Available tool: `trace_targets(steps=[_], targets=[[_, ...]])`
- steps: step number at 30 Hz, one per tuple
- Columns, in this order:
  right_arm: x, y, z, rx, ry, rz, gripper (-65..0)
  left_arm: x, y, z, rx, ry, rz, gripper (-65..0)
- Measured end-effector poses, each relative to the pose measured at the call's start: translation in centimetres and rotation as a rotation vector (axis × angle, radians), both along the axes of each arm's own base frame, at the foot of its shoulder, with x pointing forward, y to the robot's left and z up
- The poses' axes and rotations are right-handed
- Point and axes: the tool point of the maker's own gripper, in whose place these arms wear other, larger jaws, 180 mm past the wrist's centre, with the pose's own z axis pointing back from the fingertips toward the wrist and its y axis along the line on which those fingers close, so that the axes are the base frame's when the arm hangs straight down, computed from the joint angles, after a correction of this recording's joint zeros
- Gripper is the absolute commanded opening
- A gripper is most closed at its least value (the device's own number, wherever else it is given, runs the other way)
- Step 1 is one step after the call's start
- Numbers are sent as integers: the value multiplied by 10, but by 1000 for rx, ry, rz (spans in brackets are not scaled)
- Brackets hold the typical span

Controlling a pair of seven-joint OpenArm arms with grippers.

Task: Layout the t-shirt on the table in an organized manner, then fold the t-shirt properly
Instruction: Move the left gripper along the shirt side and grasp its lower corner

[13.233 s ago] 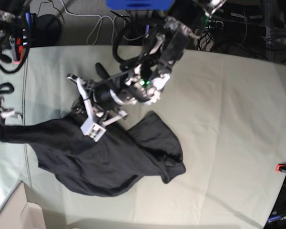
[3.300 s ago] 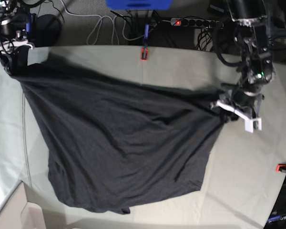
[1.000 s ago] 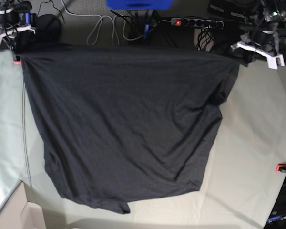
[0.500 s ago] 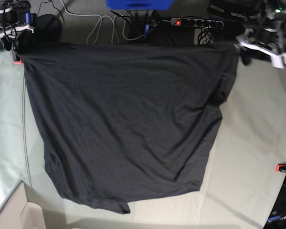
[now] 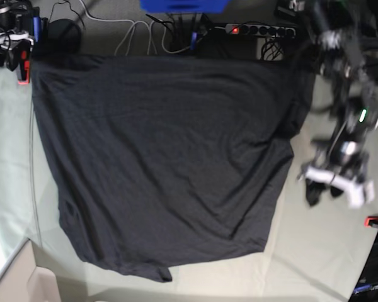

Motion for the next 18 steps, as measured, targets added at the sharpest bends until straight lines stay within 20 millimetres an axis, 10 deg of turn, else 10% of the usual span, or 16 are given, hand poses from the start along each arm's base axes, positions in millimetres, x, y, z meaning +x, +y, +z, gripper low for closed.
trace_targets(steps=[10, 18], targets=[[-2, -4, 1, -12, 13, 2, -402, 107, -43, -75, -47, 227, -89, -284], [-1, -5, 2, -13, 9, 3, -402, 106, -54, -123, -26, 241, -80, -284]])
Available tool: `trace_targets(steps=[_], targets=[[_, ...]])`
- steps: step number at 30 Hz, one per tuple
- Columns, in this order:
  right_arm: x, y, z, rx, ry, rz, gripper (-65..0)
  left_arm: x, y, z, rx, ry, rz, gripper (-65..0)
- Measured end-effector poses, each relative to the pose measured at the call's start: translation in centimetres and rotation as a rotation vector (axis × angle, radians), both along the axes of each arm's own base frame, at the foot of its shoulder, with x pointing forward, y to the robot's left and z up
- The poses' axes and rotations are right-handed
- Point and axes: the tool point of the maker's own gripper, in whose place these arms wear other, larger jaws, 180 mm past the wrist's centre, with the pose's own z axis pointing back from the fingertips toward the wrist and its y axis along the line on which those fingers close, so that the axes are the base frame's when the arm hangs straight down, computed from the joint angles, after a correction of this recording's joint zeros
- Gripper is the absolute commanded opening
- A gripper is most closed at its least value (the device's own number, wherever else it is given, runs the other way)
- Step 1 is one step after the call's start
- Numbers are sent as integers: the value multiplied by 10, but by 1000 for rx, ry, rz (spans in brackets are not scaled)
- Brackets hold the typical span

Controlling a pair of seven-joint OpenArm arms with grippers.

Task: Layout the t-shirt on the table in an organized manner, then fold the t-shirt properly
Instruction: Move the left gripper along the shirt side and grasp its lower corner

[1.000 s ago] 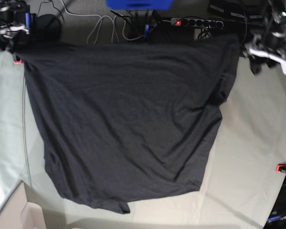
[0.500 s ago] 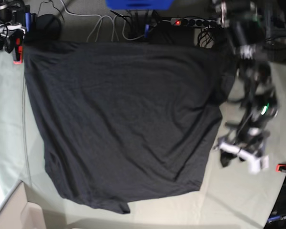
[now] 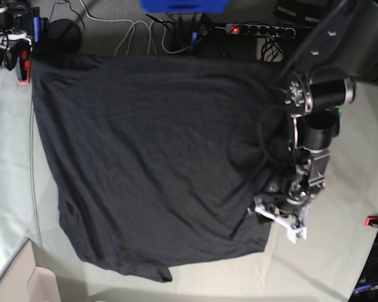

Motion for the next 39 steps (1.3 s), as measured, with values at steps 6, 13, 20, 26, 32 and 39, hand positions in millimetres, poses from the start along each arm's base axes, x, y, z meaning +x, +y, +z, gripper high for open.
trace_targets(steps=[6, 13, 20, 26, 32, 39], targets=[[0, 0, 0, 0, 0, 0, -402, 0, -18, -2, 23, -28, -42, -288], [1, 0, 0, 0, -3, 0, -402, -7, -20, -9, 30, -10, -47, -402], [1, 0, 0, 0, -2, 0, -402, -14, -19, -16, 30, 1, -45, -650], [1, 0, 0, 0, -3, 0, -402, -14, -4, -15, 41, 3, -26, -648], [1, 0, 0, 0, -2, 0, -402, -15, -2, -16, 40, 20, -26, -446], [1, 0, 0, 0, -3, 0, -402, -1, 4, 11, 72, -58, -25, -334]])
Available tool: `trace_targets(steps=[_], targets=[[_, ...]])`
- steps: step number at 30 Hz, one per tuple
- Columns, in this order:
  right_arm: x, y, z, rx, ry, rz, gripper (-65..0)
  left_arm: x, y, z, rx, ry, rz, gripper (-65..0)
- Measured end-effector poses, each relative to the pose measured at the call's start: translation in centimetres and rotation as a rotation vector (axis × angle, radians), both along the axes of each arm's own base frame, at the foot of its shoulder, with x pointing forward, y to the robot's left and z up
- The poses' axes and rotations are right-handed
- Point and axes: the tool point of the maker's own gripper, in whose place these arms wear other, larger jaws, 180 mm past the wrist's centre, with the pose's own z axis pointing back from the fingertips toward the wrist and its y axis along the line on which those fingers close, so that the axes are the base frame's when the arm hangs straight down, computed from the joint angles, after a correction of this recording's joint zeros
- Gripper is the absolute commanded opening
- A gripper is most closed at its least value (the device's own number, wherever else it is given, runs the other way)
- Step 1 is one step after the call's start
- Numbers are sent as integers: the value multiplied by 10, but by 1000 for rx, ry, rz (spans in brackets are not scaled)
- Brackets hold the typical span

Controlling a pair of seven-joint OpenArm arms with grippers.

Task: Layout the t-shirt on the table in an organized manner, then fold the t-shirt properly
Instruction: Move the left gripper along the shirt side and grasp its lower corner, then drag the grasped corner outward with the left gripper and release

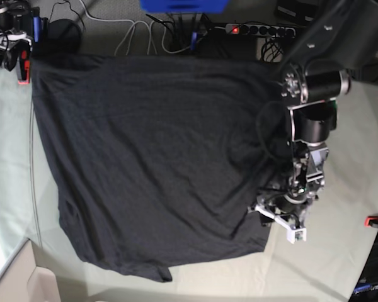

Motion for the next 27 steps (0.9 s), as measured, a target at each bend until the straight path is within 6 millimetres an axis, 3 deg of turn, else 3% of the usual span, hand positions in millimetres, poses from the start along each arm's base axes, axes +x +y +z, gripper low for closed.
trace_targets(steps=[6, 10, 12, 17, 27], targets=[[0, 0, 0, 0, 1, 0, -402, -17, -5, -22, -9, 65, -9, -333], [0, 0, 0, 0, -1, 0, -402, -15, -6, -20, -11, 57, -9, -341], [1, 0, 0, 0, -1, 0, -402, -15, -6, -21, -5, 59, -13, -391], [2, 0, 0, 0, -6, 0, -402, -15, -6, -21, -6, 60, -12, -648], [2, 0, 0, 0, -5, 0, -402, -15, -5, -20, -7, 58, -9, -648]])
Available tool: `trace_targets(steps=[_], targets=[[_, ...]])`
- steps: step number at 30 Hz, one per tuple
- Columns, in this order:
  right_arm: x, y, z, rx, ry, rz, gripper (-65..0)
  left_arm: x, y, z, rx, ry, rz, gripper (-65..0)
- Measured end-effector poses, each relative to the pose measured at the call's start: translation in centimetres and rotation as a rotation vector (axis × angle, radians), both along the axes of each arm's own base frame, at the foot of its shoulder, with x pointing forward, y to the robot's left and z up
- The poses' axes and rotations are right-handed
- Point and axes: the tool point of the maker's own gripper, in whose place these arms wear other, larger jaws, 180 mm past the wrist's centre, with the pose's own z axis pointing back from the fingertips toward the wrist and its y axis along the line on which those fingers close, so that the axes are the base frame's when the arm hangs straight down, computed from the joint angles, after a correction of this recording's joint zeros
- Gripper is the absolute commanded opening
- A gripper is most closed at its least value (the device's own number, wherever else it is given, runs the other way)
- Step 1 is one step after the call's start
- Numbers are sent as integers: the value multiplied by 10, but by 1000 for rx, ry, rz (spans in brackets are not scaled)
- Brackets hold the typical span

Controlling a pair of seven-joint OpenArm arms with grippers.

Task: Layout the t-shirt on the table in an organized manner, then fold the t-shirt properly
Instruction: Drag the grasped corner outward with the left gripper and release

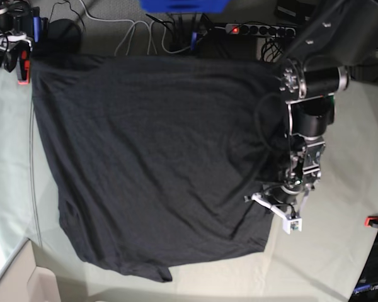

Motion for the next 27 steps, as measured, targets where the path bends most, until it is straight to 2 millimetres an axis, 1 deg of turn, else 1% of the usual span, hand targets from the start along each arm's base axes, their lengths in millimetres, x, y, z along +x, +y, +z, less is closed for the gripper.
trace_targets(steps=[3, 4, 5, 9, 12, 15, 17, 21, 24, 27], targets=[[0, 0, 0, 0, -1, 0, -402, 1, 7, 2, 5, -3, 9, -648], [0, 0, 0, 0, 0, 0, -402, 4, 10, 6, 11, -10, 10, -648], [0, 0, 0, 0, -1, 0, -402, 7, 15, 13, 21, -25, 12, -648], [0, 0, 0, 0, 0, 0, -402, 29, 39, 57, 71, -123, 34, -648], [1, 0, 0, 2, -2, -1, -402, 35, 60, 77, 61, -148, 86, -648], [1, 0, 0, 2, -2, -1, -402, 27, 86, 76, 50, -130, 150, -648], [1, 0, 0, 1, -3, 0, -402, 22, 99, 73, 63, -117, 166, -648], [1, 0, 0, 1, -2, 0, -402, 17, 123, 75, 93, -113, 191, -648], [1, 1, 0, 2, -2, 2, -402, 14, 131, 74, 102, -105, 197, -648], [1, 1, 0, 2, -2, 2, -402, 14, 133, 74, 104, -103, 199, -648]])
